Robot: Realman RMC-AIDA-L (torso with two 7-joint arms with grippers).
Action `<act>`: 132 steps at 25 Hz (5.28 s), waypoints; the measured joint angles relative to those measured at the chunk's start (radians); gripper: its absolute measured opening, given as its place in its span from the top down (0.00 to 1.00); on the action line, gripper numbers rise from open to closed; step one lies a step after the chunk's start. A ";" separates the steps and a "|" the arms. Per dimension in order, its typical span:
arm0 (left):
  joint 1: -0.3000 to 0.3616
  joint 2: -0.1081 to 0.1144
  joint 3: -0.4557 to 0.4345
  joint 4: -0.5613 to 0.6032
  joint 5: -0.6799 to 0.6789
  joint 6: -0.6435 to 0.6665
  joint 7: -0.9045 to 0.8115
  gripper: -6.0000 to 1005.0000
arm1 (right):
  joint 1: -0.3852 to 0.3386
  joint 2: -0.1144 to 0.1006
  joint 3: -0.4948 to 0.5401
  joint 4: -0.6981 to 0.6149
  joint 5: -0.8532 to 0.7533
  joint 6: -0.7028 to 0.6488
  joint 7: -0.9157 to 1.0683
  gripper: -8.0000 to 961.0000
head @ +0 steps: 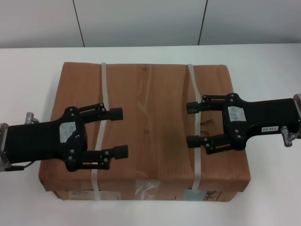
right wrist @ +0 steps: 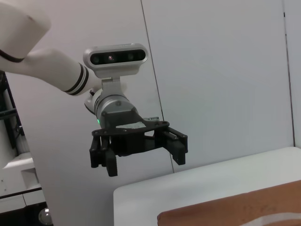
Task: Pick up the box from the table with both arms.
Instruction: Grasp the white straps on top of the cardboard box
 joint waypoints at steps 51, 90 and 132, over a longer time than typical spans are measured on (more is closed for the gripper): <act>0.010 0.003 0.000 0.080 -0.089 -0.668 -0.515 0.18 | 0.001 0.046 0.028 0.148 -0.003 0.530 0.331 0.13; -0.121 0.000 0.000 0.180 0.091 -0.772 -0.614 0.19 | 0.134 0.117 -0.003 0.213 -0.056 0.654 0.348 0.17; -0.126 0.000 -0.001 0.204 0.080 -0.774 -0.574 0.89 | 0.147 0.121 -0.019 0.252 0.099 0.641 0.185 0.82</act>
